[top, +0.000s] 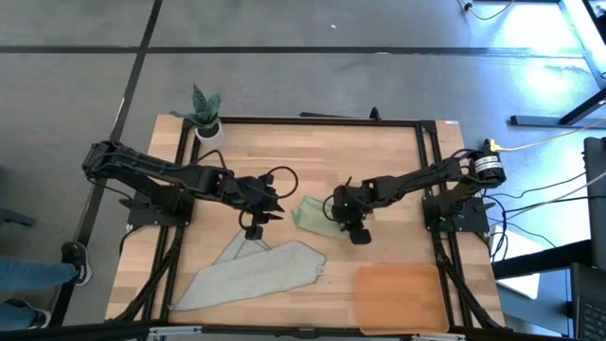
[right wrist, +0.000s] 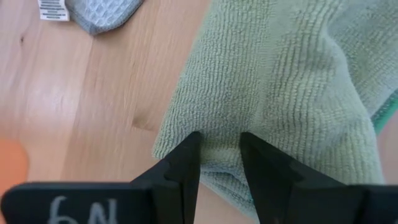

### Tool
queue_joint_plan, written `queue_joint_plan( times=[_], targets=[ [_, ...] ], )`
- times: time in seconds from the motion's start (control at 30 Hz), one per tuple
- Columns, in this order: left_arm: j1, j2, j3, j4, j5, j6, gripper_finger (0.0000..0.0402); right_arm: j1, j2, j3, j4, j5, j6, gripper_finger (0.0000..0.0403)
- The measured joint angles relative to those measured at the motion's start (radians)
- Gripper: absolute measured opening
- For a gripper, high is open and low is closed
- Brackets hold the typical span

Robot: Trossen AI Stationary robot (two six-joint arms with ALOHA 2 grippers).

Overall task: Roll microfiber towels into tight, uniform cylinder then place into a basket
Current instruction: Roll the green microfiber towel

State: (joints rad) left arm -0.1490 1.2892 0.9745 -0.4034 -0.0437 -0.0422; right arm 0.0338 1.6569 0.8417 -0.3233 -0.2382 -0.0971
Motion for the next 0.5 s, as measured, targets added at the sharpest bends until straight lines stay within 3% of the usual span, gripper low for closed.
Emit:
queue_joint_plan(
  times=[0.5],
  targets=[
    [0.000, 0.000, 0.000, 0.001, 0.000, -0.003, 0.0085, 0.003, 0.000, 0.000, 0.000, 0.000, 0.013, 0.0120]
  ],
)
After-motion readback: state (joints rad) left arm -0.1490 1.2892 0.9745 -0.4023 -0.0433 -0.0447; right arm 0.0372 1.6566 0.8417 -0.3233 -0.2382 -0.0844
